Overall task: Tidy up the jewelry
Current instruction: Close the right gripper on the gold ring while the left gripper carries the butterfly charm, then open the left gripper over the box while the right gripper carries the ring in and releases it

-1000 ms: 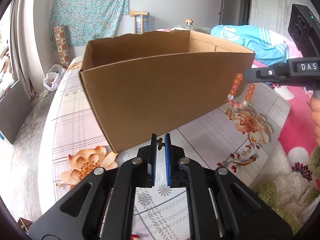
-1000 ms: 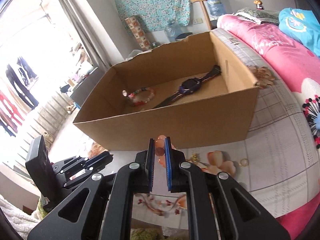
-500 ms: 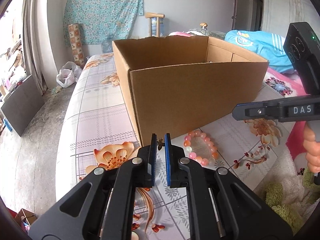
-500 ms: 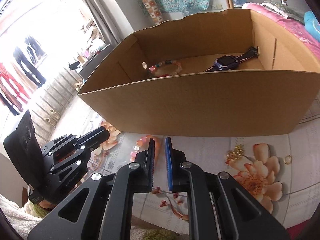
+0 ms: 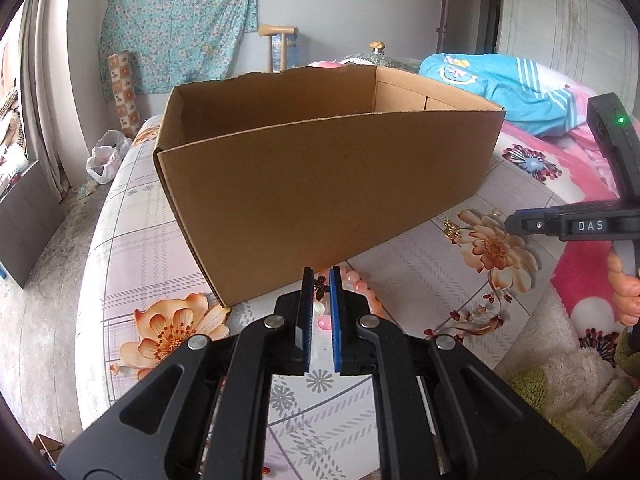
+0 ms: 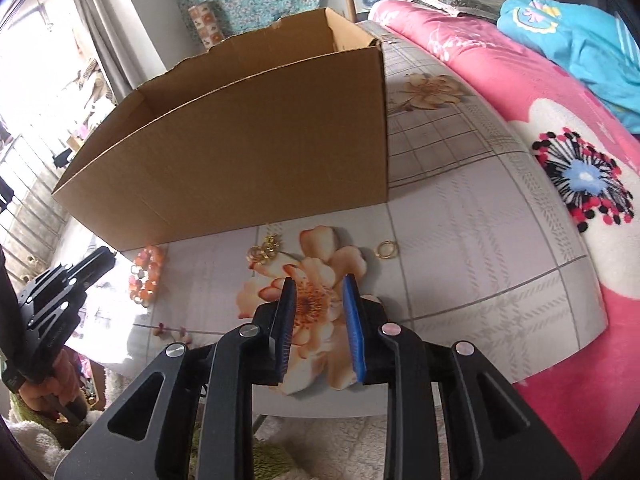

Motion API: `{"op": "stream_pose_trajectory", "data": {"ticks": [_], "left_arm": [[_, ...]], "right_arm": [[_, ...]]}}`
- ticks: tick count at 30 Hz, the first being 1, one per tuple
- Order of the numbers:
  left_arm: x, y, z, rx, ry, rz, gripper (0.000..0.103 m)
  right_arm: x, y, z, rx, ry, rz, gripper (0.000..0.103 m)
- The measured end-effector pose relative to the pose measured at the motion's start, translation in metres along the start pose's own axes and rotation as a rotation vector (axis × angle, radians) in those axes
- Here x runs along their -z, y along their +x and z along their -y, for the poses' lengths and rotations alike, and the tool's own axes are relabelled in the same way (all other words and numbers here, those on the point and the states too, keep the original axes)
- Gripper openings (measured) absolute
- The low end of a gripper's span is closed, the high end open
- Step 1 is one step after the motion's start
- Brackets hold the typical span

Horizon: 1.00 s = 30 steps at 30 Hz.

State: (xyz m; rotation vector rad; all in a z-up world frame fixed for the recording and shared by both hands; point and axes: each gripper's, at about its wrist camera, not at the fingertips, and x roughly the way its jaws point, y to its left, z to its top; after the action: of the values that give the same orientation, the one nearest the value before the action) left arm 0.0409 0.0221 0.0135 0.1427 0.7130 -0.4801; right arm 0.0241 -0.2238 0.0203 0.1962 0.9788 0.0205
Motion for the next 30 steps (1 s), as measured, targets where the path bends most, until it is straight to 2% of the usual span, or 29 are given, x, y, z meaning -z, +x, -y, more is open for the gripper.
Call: {"op": "stream_pose_trajectory", "data": {"ticks": [5, 14, 15, 18, 30], "left_arm": [[0.002, -0.002, 0.004, 0.005, 0.009, -0.002, 0.007], [0.003, -0.005, 0.004, 0.003, 0.008, -0.003, 0.007], [0.003, -0.005, 0.004, 0.003, 0.009, -0.003, 0.007], [0.003, -0.005, 0.004, 0.005, 0.013, -0.002, 0.007], [0.0, -0.012, 0.004, 0.0, 0.019, 0.018, 0.007]], "right_arm": [[-0.015, 0.01, 0.005, 0.123, -0.056, 0.04, 0.024], [-0.026, 0.039, 0.011, 0.164, -0.125, 0.015, 0.024], [-0.026, 0.039, 0.012, 0.163, -0.127, 0.014, 0.023], [-0.024, 0.039, 0.011, 0.13, -0.13, 0.012, 0.011], [-0.023, 0.028, 0.027, 0.009, 0.005, 0.039, 0.01]]}}
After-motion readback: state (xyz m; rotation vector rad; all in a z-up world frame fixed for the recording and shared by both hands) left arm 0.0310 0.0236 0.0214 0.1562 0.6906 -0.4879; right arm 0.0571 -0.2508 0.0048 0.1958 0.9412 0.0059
